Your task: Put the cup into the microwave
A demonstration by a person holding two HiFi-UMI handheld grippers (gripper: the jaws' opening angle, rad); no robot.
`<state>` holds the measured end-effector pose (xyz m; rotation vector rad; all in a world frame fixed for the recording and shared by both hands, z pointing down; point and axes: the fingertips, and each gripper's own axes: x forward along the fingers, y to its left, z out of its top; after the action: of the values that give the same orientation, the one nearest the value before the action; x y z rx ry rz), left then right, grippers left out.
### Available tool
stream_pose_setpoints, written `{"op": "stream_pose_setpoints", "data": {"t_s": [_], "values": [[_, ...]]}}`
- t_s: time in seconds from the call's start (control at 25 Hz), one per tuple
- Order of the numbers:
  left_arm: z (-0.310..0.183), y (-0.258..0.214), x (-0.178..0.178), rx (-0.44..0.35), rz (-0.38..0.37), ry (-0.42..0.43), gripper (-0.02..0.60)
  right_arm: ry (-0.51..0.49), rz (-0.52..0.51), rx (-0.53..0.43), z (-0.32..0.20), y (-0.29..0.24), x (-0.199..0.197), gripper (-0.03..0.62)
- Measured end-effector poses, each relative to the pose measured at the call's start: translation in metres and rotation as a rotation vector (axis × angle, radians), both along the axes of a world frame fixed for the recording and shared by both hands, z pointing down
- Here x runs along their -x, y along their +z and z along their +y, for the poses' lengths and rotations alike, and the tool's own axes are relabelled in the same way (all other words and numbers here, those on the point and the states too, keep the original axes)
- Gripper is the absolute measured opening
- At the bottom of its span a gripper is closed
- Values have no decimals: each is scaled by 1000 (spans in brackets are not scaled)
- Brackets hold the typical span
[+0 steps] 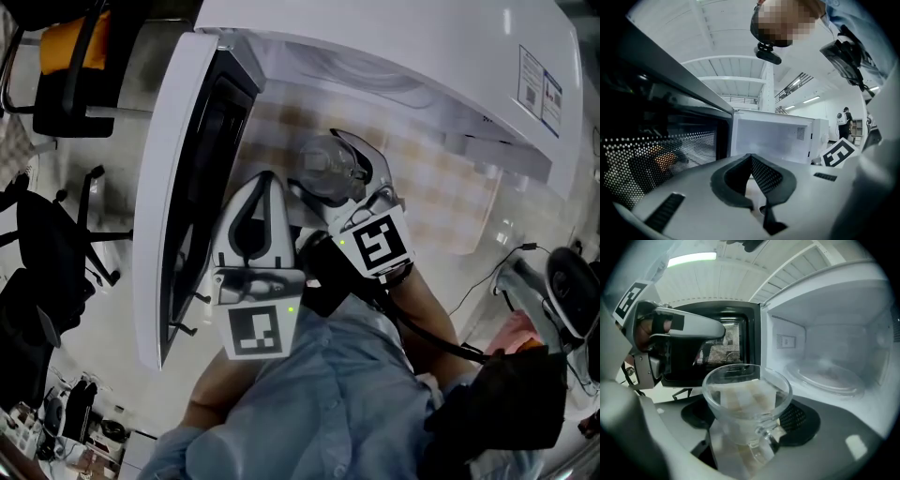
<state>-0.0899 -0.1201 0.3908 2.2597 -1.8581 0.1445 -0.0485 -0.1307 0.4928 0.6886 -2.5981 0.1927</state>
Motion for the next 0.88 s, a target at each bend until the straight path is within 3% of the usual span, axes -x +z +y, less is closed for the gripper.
{"op": "stream_pose_setpoints", "data": {"t_s": [0.88], "values": [[-24,-33,-26,10,6,72,8,107,4,-41,-38,-59,-29,377]]}}
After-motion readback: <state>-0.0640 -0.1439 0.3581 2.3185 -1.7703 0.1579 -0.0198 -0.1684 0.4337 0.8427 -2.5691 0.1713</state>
